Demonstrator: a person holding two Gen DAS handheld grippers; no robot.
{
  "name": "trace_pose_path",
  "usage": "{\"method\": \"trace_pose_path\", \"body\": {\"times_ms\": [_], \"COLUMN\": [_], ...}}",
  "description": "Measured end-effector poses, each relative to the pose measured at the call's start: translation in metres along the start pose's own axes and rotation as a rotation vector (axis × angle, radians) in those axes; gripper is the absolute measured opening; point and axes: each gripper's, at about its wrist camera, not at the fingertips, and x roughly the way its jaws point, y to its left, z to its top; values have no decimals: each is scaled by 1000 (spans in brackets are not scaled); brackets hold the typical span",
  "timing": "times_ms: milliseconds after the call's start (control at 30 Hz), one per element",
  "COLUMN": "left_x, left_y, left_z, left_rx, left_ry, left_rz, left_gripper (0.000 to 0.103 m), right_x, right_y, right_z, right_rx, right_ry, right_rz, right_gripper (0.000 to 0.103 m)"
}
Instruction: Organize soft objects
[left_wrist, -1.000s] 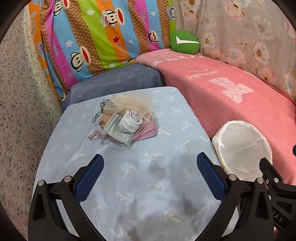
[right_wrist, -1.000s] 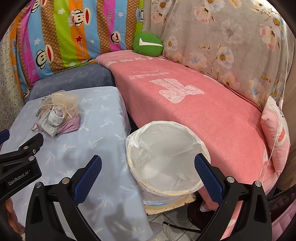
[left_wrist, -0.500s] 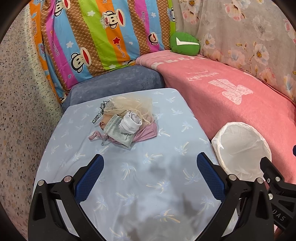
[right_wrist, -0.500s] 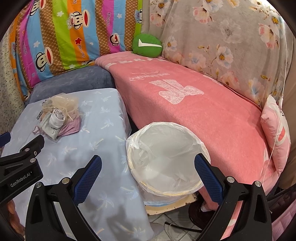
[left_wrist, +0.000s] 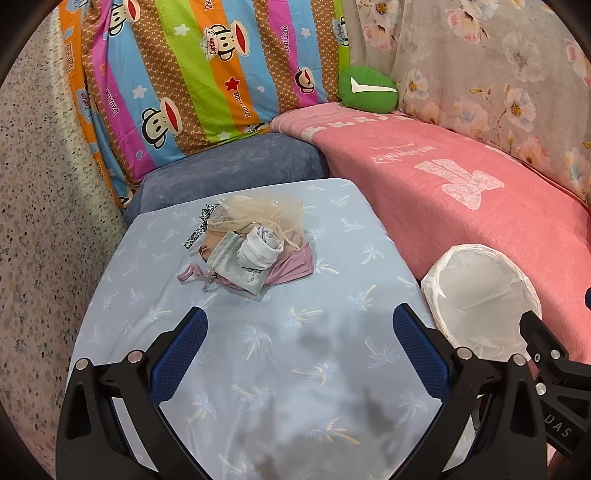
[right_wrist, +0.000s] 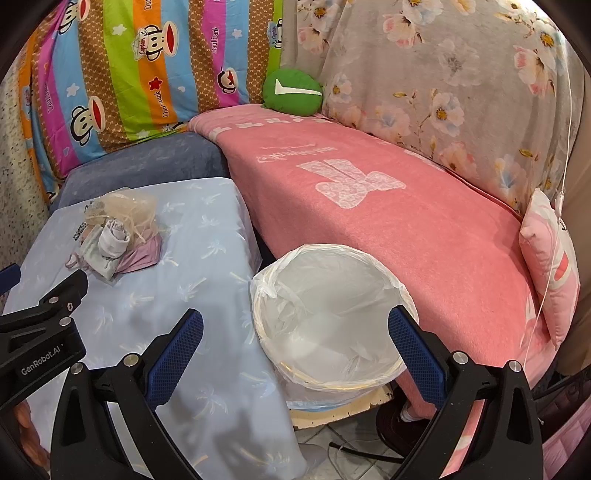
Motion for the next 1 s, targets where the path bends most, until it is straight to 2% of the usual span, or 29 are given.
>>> {"method": "trace_pose_path", "body": {"times_ms": [1000], "left_x": [-2], "left_y": [1], "left_z": [2], "left_rx": [-3], "left_ry": [-11], "left_rz": [-1], "left_gripper": [96], "right_x": [0], "right_y": [0], "right_z": [1], "right_rx": [0], "right_ry": [-1], "right_rz": [0], "right_gripper": [97]}}
